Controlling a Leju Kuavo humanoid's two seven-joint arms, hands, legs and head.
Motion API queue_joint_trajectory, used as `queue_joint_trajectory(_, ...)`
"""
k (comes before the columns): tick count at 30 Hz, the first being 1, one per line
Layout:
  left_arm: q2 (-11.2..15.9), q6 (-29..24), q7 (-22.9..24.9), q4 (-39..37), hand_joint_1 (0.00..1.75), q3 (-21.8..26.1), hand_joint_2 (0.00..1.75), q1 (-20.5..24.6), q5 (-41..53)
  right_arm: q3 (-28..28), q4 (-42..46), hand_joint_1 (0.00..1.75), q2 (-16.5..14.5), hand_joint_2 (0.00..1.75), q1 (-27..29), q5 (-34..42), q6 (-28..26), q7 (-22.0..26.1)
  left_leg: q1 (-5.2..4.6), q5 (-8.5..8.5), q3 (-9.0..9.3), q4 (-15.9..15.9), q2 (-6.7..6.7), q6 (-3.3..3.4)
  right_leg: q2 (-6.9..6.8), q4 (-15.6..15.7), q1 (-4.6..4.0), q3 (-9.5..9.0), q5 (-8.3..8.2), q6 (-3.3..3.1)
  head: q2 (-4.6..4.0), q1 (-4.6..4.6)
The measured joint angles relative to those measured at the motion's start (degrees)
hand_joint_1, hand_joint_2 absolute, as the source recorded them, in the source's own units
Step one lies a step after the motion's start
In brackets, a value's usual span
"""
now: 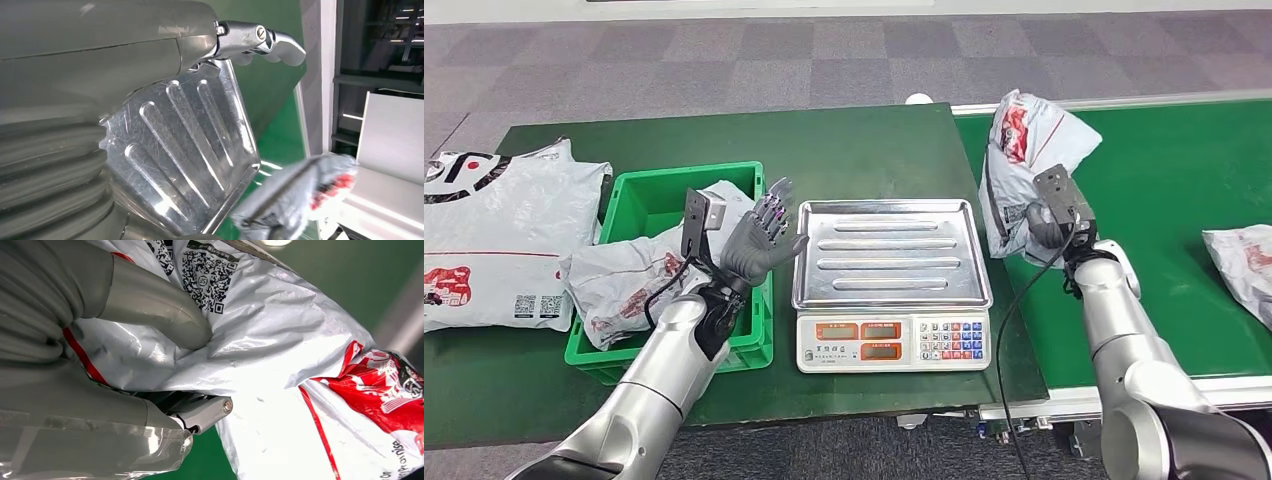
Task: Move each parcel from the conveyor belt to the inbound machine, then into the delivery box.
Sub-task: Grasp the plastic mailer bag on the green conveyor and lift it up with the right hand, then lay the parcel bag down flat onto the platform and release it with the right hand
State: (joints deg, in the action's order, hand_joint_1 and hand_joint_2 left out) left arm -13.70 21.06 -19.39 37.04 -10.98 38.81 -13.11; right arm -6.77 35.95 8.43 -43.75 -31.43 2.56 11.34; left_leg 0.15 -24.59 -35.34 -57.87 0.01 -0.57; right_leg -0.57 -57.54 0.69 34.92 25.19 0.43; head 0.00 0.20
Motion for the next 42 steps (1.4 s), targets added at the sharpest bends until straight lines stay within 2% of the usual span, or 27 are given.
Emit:
queue_joint_trajectory(9,0.09,-0.01,-0.68,-0.27,0.00,0.65,1.75,0.35,-0.99,0.26,2.96,1.75,0.02,1.75,-2.41,6.39,4.32,3.71,-0.10,0.01,-0.03,-0.01,0.00,0.03,0.00,0.01,0.12,-0.01,-0.01,0.01,-0.01,-0.01)
queue_joint_trajectory(15,-0.03,-0.55,-0.75,-1.24,0.00,0.65,1.75,1.83,-1.61,5.45,2.59,1.75,-1.92,1.75,-2.95,7.81,8.20,6.12,-0.08,0.01,0.00,0.00,0.01,0.02,0.05,0.00,0.08,0.00,-0.01,0.01,-0.01,0.01)
queue_joint_trajectory(27,-0.03,-0.86,-1.04,-2.84,0.00,0.65,1.75,2.45,-2.57,19.98,2.66,1.75,-6.14,1.75,2.33,10.96,1.97,6.63,-0.07,0.00,-0.04,0.00,-0.05,0.03,-0.02,0.01,0.10,0.03,0.02,0.02,-0.01,-0.01)
queue_joint_trajectory(38,0.06,-0.88,-1.02,-3.85,0.00,0.64,1.75,2.82,-2.87,24.19,3.07,1.75,-6.20,1.75,2.98,12.28,1.73,6.64,-0.07,0.01,-0.04,-0.01,-0.10,0.04,-0.06,0.01,0.10,0.02,0.02,0.03,0.00,0.00)
queue_joint_trajectory(42,0.12,-0.88,-1.07,-3.91,0.00,0.62,1.75,2.87,-3.31,26.54,7.38,1.75,-6.14,1.75,7.06,13.18,-0.15,7.15,-0.05,-0.01,-0.04,0.00,-0.10,0.03,-0.06,0.01,0.08,0.02,0.05,0.05,-0.01,0.00)
